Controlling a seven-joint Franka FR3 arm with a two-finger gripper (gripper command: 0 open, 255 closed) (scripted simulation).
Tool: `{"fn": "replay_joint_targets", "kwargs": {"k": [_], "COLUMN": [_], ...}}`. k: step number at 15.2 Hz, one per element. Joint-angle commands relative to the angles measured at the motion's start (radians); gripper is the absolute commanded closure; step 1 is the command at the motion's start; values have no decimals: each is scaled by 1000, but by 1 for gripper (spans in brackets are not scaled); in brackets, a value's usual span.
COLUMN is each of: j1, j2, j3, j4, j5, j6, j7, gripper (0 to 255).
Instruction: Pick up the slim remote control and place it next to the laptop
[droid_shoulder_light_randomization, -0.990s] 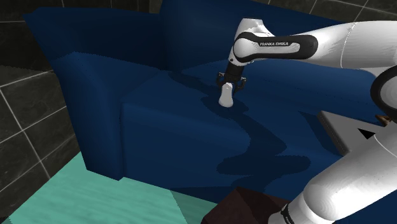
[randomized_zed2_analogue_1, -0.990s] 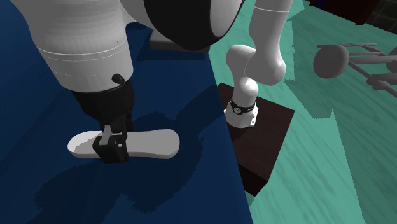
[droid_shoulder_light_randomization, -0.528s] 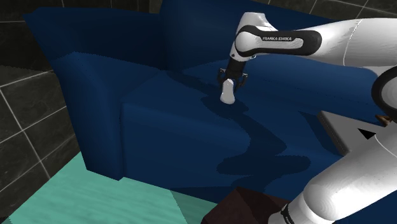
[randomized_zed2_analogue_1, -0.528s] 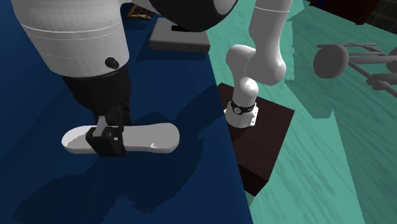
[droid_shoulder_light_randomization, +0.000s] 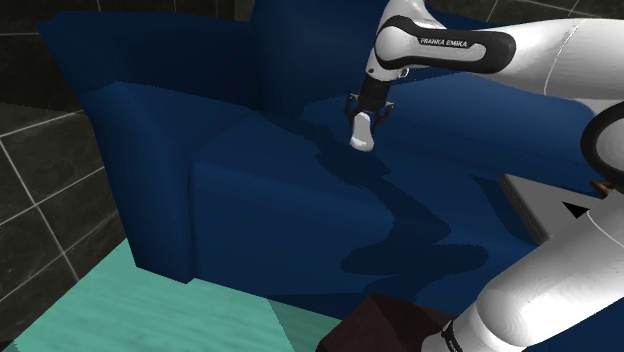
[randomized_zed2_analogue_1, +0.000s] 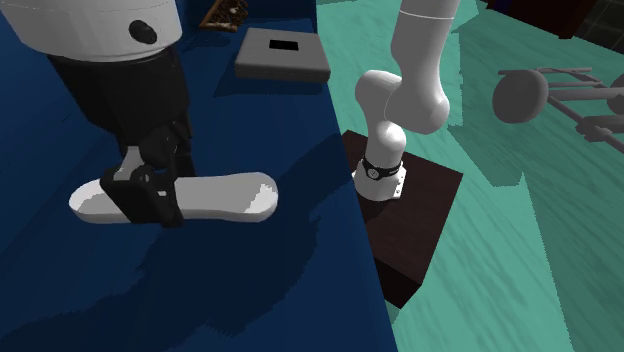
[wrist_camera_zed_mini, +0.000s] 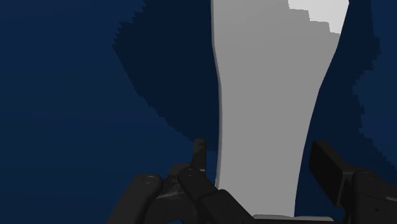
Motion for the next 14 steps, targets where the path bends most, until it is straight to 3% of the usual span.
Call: {"fn": "replay_joint_targets", "kwargs": {"k": [1,11,14], "j1": [0,1,-20], "j2": [1,34,-70], "j3": [0,3,-26], "j4": [31,203,89], "j5": [0,-3,9], "j6": [-30,-169,-155], "j7": [-1,-7,-58], "gripper": [255,255,255]}}
